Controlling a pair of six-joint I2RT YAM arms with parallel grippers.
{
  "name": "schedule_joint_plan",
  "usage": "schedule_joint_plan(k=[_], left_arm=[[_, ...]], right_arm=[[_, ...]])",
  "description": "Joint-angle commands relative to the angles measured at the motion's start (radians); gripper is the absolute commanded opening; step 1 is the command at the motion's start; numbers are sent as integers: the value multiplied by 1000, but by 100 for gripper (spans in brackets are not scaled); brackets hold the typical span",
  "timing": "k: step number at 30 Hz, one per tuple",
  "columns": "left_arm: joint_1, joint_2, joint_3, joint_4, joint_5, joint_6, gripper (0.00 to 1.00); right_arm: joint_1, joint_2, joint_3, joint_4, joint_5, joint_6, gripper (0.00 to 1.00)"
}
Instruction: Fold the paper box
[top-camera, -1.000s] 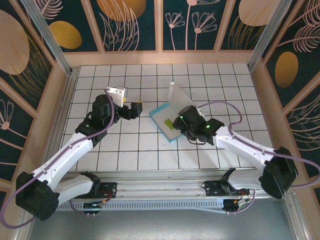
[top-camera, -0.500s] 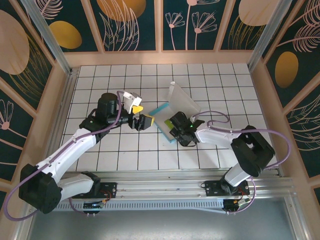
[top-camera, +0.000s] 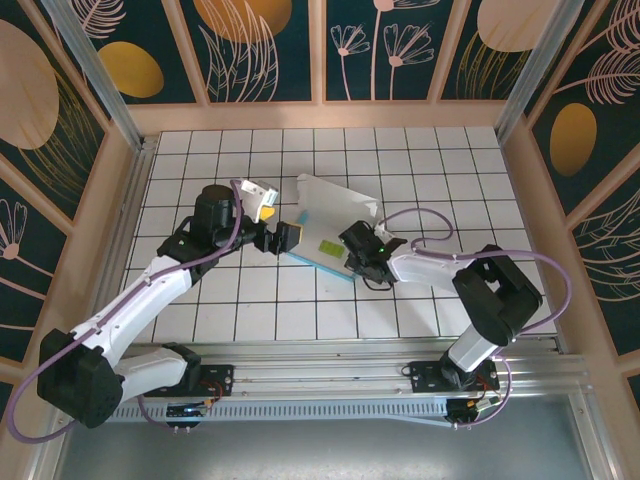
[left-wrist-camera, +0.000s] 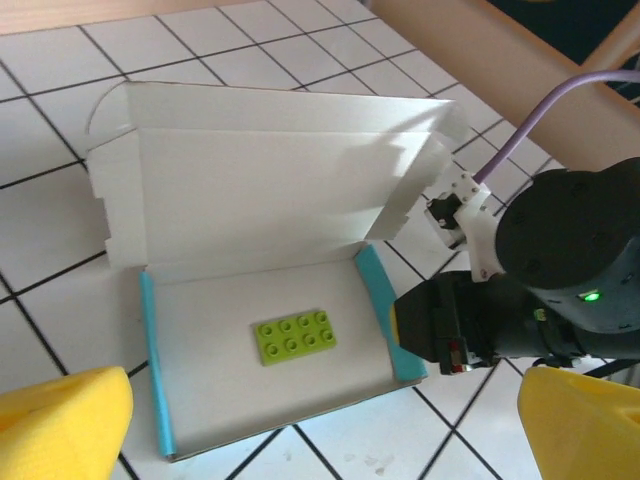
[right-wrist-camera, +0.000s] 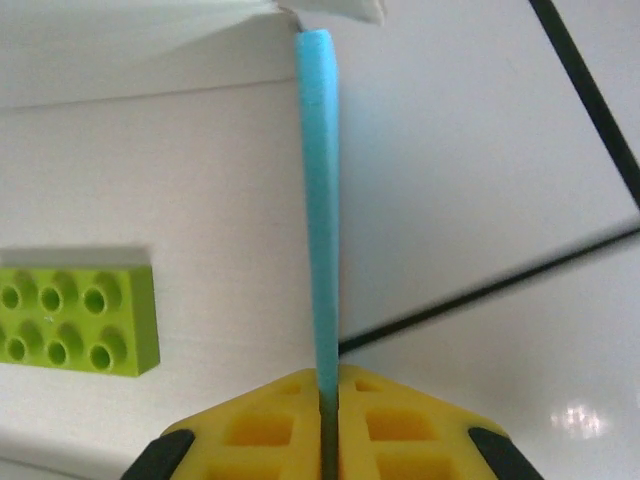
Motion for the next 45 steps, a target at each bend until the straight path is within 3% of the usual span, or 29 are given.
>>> schedule_joint_plan(k=[1,7,15,21,26,29,31,35,41,45], left_arm=[[-5,1,31,-15,-88,-29,99],[-5,-24,18,-6,-224,-80,99],[-5,-38,8,-15,-364,-179,98],[-5,3,18,-10,-378,-191,97],[2,48,54,-37,-433,-158,97],[23,100,73,-20,-445,-134,97],[49,144,90,1,-465,-103,97],[146,239,158,69,-329,-51,96],[191,418,301,35,-119,32,95],[204,493,330,79,-69,33,93]], right_arm=[[-45,32,40,96,40,-320,10],[-124,121,151,142,-28,-620,9],[-189,246,233,131,-74,-668,9],[-189,235,237,140,-94,-644,33],[-196,89,227,149,-121,-631,48],[-267,-6,208,201,-202,-674,57],[-351,-31,193,239,-353,-721,60],[-527,14,225,280,-647,-783,73],[-588,149,360,258,-830,-889,67],[-587,204,402,260,-928,-921,63]])
